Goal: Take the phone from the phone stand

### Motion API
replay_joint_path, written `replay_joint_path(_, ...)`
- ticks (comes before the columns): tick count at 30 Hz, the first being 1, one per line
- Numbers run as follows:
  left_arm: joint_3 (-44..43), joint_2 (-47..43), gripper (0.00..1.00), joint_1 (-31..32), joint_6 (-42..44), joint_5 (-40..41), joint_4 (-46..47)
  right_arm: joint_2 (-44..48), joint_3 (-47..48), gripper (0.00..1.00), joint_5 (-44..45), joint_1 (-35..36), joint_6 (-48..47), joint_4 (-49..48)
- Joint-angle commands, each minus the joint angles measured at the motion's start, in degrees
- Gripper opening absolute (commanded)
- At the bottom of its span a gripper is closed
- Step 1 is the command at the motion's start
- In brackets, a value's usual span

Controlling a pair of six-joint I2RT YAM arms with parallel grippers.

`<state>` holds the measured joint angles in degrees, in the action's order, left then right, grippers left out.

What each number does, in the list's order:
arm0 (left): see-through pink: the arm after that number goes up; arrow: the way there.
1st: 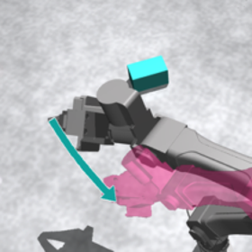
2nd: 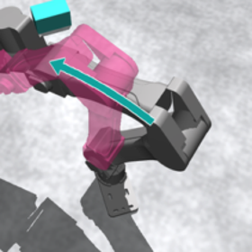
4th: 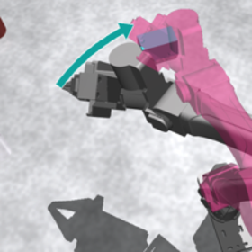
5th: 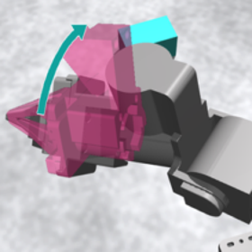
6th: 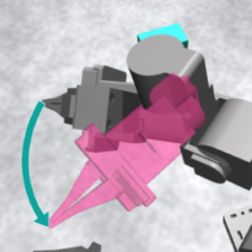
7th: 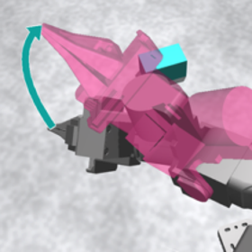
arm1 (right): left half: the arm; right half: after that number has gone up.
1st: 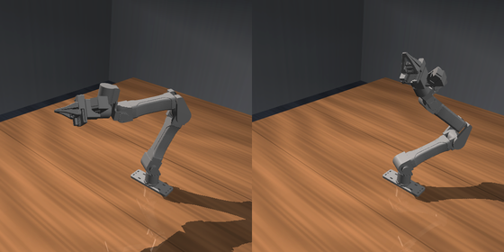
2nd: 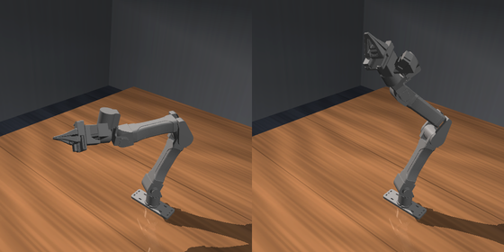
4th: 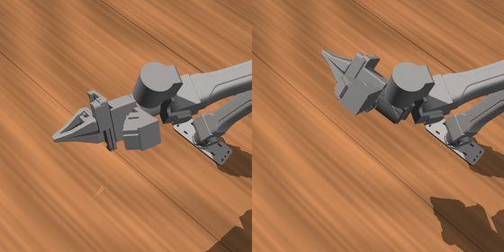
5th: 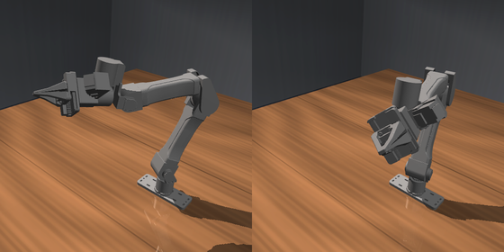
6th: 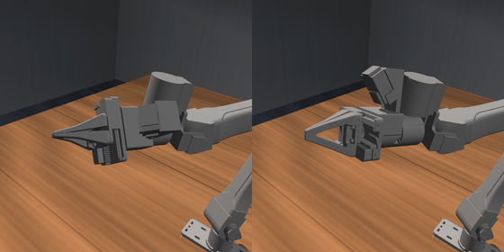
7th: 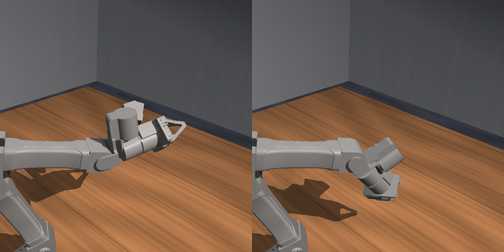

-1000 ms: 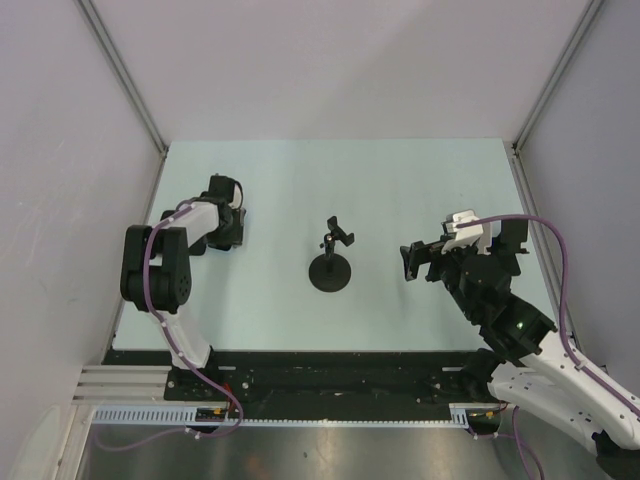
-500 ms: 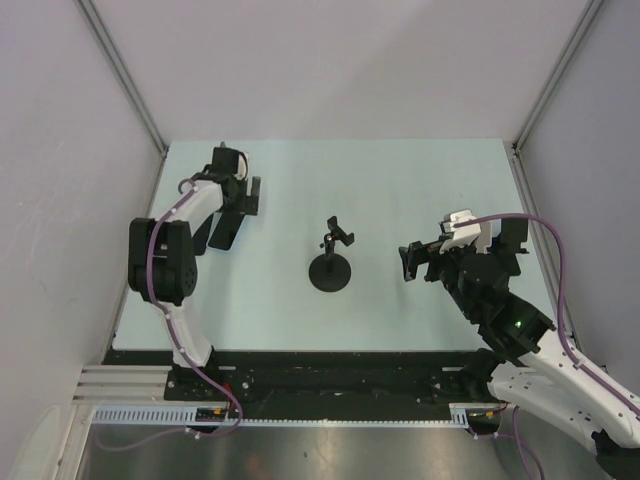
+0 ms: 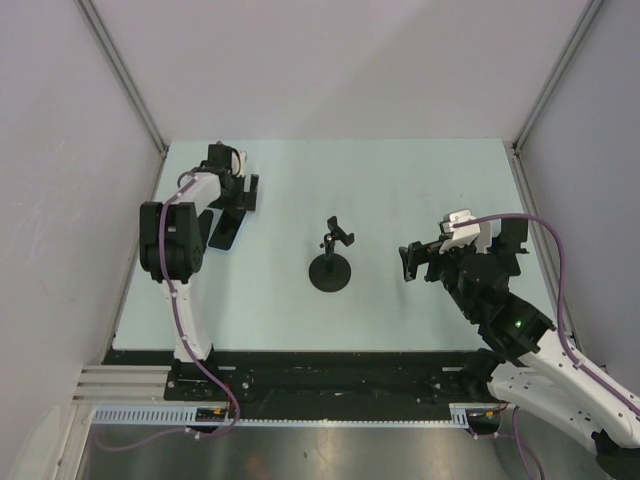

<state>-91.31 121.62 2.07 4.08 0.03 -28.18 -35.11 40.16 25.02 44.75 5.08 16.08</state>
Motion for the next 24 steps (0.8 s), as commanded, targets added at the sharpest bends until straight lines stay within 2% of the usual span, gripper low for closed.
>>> replay_joint_path(1, -2.56, 1.69, 1.0, -1.62, 2.69, -3.72, 0.23, -0.04, -0.08, 1.0, -0.23, -0.37, -1.21, -0.52)
replay_joint_path(9, -3.52, 1.95, 0.99, -1.89, 2.6, -4.78, 0.15, -0.57, -0.08, 1.0, -0.67, -0.37, -1.21, -0.78)
replay_joint_path(13, -3.09, 2.48, 0.94, -1.89, 3.04, -4.52, 0.23, -0.31, -0.08, 1.0, -0.76, -0.37, -1.39, -0.87)
replay_joint_path(18, -1.6, 1.69, 0.71, -1.89, 3.74, -2.24, 0.06, -0.22, -0.08, 1.0, -0.76, -0.28, -1.3, -0.87)
replay_joint_path(24, -0.54, -0.16, 0.63, -1.89, 4.45, -0.12, 0.06, -0.57, 0.0, 1.0, -1.29, -0.45, -1.39, -0.87)
